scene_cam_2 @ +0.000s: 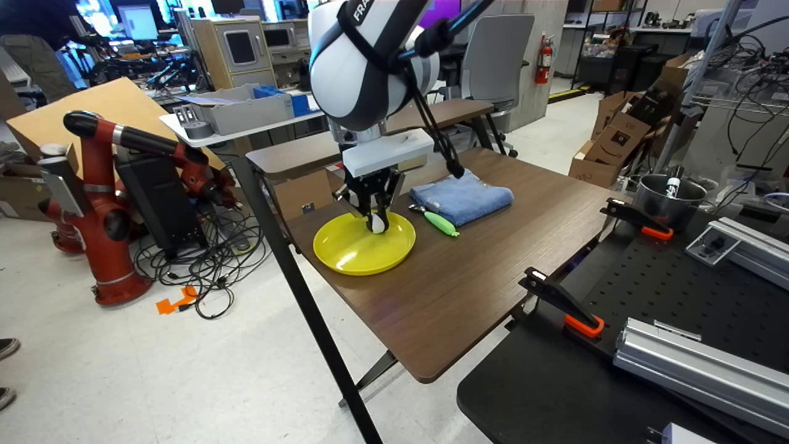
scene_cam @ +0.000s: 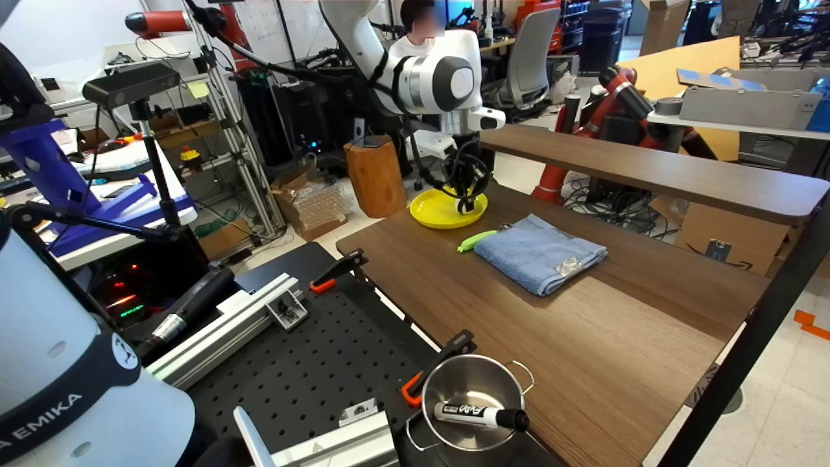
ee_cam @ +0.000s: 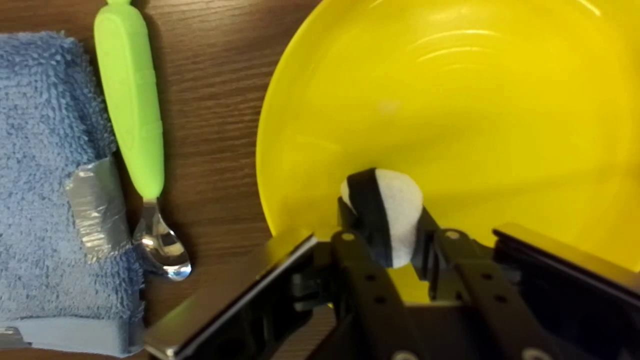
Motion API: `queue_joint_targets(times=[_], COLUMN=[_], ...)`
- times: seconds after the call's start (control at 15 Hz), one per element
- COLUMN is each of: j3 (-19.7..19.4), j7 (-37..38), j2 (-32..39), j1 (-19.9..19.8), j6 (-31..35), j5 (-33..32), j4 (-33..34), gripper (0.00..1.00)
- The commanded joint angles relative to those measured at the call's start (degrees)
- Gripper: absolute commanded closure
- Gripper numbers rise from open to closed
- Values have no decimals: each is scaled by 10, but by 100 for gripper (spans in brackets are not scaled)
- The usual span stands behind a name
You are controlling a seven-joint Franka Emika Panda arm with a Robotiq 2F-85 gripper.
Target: Move the black and white ball from the yellow plate to the table
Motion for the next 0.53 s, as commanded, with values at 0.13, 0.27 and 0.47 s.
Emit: queue_joint_targets(times=[0.13,0.27,0.47], j3=[-7,-6,-7], j7=[-11,-27,-58], j2=[-86,-118,-159], j1=[-10,-26,-66], j6=[-4,-1,3], j5=[-16,-14,-5], j4=[-76,-101,-137], gripper=[94,94,94])
